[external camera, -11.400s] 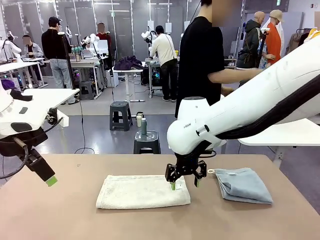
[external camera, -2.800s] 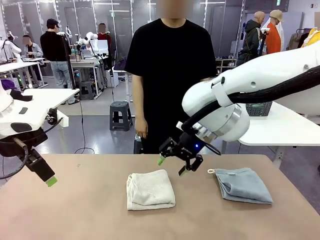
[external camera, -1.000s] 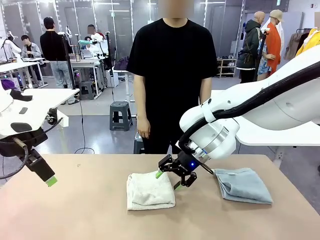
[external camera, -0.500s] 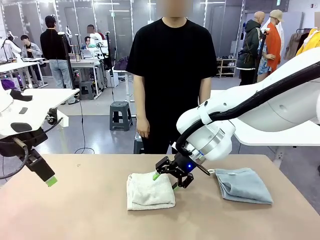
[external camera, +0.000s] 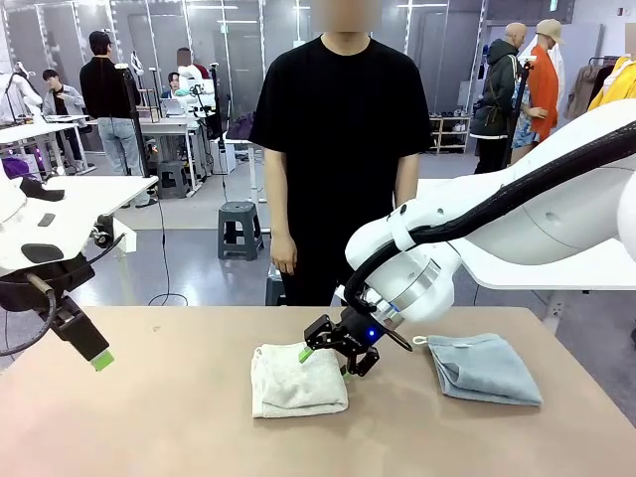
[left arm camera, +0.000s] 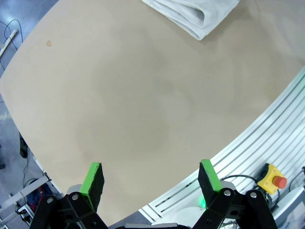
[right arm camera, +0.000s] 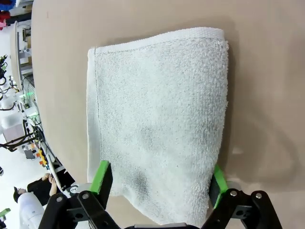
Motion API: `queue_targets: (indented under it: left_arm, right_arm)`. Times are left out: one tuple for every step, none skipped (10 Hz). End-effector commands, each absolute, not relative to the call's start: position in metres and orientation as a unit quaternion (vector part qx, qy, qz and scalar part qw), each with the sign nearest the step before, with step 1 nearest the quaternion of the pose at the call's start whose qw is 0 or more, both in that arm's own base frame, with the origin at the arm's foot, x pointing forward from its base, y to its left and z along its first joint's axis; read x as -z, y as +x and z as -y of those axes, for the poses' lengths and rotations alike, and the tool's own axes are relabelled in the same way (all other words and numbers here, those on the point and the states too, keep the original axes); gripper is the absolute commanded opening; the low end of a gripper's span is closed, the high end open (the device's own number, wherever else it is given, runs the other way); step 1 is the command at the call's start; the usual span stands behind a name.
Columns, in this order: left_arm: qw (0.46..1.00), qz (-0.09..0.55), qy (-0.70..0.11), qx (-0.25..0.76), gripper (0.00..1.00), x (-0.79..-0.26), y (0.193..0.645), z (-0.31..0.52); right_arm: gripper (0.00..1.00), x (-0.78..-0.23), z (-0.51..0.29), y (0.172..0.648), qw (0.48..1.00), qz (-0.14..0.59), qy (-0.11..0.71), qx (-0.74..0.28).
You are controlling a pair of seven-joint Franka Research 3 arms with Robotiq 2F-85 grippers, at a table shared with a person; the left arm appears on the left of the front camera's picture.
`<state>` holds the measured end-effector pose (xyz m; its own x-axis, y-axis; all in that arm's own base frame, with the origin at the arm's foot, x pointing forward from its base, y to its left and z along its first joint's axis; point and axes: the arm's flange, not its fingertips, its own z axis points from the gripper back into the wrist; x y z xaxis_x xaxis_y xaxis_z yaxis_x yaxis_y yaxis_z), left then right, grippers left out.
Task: Fold the towels and place them in the basket.
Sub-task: Stack the folded Towel with hook on the right side of the table.
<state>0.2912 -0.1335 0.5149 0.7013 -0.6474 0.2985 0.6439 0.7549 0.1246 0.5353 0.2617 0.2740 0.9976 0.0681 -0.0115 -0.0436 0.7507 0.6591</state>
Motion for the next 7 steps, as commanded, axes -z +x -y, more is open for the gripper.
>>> queue_targets:
  left_arm:
    - [0.926,0.159,0.003,0.343,1.00,-0.5152,0.2890,0.1346]
    - [0.926,0.159,0.003,0.343,1.00,-0.5152,0.2890,0.1346]
    - [0.926,0.159,0.003,0.343,1.00,-0.5152,0.2890,0.1346]
    - [0.926,0.159,0.003,0.343,1.00,-0.5152,0.2890,0.1346]
    - [0.926,0.159,0.003,0.343,1.00,-0.5152,0.2890,0.1346]
    - [0.926,0.159,0.003,0.343,1.00,-0.5152,0.2890,0.1346]
    - [0.926,0.159,0.003,0.343,1.00,-0.5152,0.2890,0.1346]
  right_arm:
    - [0.42,-0.2698,-0.2606,0.5364,0.934,-0.002,0.355,-0.038]
    - [0.09,-0.2686,-0.2595,0.5372,0.934,-0.005,0.355,-0.036]
    - [0.00,-0.2678,-0.2594,0.5371,0.933,-0.007,0.358,-0.039]
    - [0.00,-0.2671,-0.2591,0.5373,0.933,-0.009,0.358,-0.038]
    - [0.00,-0.2673,-0.2593,0.5367,0.933,-0.010,0.356,-0.038]
    - [0.03,-0.2679,-0.2596,0.5358,0.934,-0.009,0.355,-0.038]
    - [0.00,-0.2677,-0.2594,0.5360,0.934,-0.009,0.355,-0.035]
